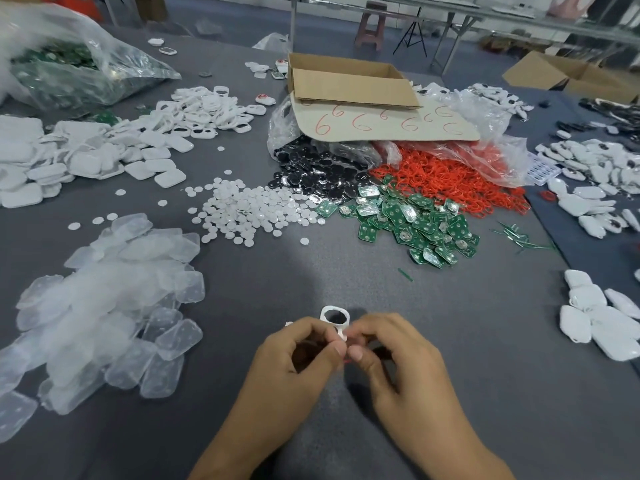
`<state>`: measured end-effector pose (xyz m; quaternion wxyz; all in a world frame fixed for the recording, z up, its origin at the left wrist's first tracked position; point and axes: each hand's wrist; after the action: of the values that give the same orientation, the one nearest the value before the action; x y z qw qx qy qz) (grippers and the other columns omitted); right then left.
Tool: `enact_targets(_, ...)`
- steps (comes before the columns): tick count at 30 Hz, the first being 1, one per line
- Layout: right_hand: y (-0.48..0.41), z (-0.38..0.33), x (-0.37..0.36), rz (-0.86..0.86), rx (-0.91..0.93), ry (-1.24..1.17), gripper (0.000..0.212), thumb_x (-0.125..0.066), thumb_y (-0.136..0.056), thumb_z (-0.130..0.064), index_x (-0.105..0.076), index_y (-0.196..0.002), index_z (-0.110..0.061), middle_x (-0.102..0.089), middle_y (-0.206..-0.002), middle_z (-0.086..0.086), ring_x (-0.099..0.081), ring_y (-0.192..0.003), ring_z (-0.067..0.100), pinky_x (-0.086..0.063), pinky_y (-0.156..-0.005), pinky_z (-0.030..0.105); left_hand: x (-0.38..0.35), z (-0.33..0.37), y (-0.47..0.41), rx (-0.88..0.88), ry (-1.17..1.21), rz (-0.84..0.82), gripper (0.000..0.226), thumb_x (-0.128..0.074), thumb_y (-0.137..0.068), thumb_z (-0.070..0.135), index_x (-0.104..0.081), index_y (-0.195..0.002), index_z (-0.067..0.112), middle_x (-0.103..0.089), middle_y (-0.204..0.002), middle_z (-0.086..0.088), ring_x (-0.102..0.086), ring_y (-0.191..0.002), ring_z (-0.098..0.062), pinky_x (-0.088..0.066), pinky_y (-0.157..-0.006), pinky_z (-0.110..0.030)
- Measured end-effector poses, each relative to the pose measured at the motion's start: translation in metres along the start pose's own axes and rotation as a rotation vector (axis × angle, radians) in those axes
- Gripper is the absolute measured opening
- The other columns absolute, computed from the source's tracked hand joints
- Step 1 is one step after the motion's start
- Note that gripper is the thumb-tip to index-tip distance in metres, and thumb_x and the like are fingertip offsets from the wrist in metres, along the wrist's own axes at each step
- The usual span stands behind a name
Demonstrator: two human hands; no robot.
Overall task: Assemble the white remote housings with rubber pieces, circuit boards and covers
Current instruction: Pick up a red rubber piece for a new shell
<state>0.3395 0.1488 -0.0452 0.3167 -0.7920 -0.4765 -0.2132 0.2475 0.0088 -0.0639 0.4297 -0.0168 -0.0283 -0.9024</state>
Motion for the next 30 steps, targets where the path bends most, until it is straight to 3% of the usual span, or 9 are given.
enact_targets(3, -0.003, 0.001, 0.003, -0.082, 0.102, 0.069, 0.036, -0.077, -0.085, -0.01, -0.07, -0.115, -0.028, -0.065, -0.102, -0.02, -0.061, -0.091, -0.004, -0.046, -0.083, 0.01, 0.002, 0.003, -0.005, -0.011, 0.037, 0.051, 0.013, -0.071, -0.092, 0.005, -0.071, -0.082, 0.012, -0.076, -0.077, 0.001, -0.072, -0.074, -0.009, -0.052, -0.071, -0.016)
enact_targets(7, -0.013, 0.0, 0.006, -0.09, 0.11, 0.107, 0.03, -0.077, -0.087, -0.017, -0.071, -0.111, -0.034, -0.061, -0.101, -0.019, -0.06, -0.09, -0.004, -0.042, -0.083, 0.007, 0.0, 0.002, -0.011, 0.019, 0.058, 0.092, 0.008, -0.074, -0.09, 0.01, -0.075, -0.082, 0.013, -0.078, -0.08, 0.001, -0.073, -0.076, -0.009, -0.052, -0.071, -0.015)
enact_targets(11, -0.021, 0.003, 0.007, -0.101, 0.121, 0.128, 0.034, -0.075, -0.088, -0.018, -0.072, -0.119, -0.031, -0.059, -0.093, -0.017, -0.058, -0.084, -0.005, -0.04, -0.078, 0.003, -0.001, 0.002, -0.015, 0.072, 0.136, 0.143, 0.006, -0.077, -0.087, 0.012, -0.077, -0.082, 0.013, -0.077, -0.077, -0.002, -0.069, -0.068, -0.005, -0.05, -0.065, -0.012)
enact_targets(18, -0.029, 0.012, -0.003, -0.07, 0.102, 0.098, 0.024, -0.067, -0.093, -0.009, -0.071, -0.107, -0.028, -0.071, -0.091, -0.018, -0.066, -0.086, 0.002, -0.053, -0.077, 0.023, -0.007, 0.0, -0.018, 0.049, 0.149, 0.151, 0.007, -0.073, -0.091, 0.012, -0.077, -0.087, 0.012, -0.075, -0.072, 0.002, -0.067, -0.066, -0.002, -0.049, -0.065, -0.01)
enact_targets(22, -0.02, 0.015, -0.006, -0.003, -0.066, -0.124, 0.028, -0.073, -0.088, -0.007, -0.072, -0.101, -0.033, -0.074, -0.086, -0.018, -0.072, -0.085, 0.002, -0.055, -0.076, 0.017, -0.013, -0.005, -0.015, 0.004, 0.159, 0.211, 0.01, -0.068, -0.095, 0.007, -0.071, -0.093, 0.016, -0.077, -0.082, 0.0, -0.074, -0.073, -0.011, -0.055, -0.067, -0.017)
enact_targets(30, -0.023, 0.01, 0.001, -0.094, 0.122, 0.008, 0.026, -0.077, -0.087, -0.014, -0.069, -0.106, -0.03, -0.066, -0.093, -0.02, -0.067, -0.089, 0.005, -0.055, -0.079, 0.022, -0.009, -0.005, -0.015, 0.036, 0.231, 0.215, 0.002, -0.071, -0.094, 0.018, -0.069, -0.095, 0.017, -0.078, -0.081, -0.004, -0.075, -0.075, -0.013, -0.053, -0.067, -0.015)
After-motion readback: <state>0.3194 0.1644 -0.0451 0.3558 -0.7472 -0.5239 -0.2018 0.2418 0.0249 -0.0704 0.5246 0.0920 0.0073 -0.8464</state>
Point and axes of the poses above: each hand's wrist, its own y-axis away from the middle knuckle, its own x-axis out of the back of the hand, z = x × y
